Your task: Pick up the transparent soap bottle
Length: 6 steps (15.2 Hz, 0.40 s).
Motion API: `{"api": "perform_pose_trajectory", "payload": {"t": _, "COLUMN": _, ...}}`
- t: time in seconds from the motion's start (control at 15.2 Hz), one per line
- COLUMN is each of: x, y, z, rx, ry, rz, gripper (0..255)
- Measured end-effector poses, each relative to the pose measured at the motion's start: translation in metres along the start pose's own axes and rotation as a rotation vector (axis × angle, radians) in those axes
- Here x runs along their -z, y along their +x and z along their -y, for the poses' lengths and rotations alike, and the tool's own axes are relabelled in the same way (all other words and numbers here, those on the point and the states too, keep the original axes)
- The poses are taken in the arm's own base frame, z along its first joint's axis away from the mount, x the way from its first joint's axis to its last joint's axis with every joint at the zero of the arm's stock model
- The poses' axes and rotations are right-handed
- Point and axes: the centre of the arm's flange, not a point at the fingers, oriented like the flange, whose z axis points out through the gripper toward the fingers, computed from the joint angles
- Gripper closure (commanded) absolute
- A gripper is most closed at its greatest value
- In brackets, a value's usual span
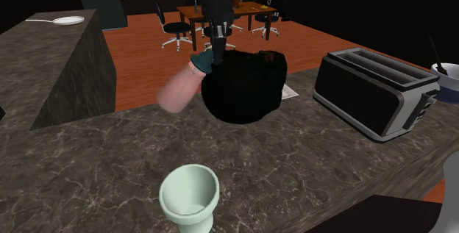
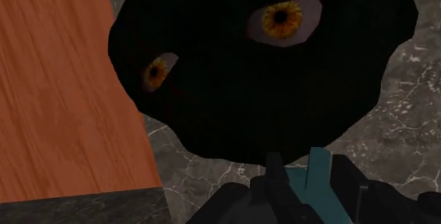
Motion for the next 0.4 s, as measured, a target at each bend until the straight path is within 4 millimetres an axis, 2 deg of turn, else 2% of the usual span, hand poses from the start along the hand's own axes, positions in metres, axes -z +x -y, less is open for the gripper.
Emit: {"api": "perform_pose_trajectory", "payload": {"t": 0.4, "x": 0.028, "y": 0.0, "z": -0.003, "rx": 0.0, "ry": 0.001, "rz": 0.0, "gripper": 255}}
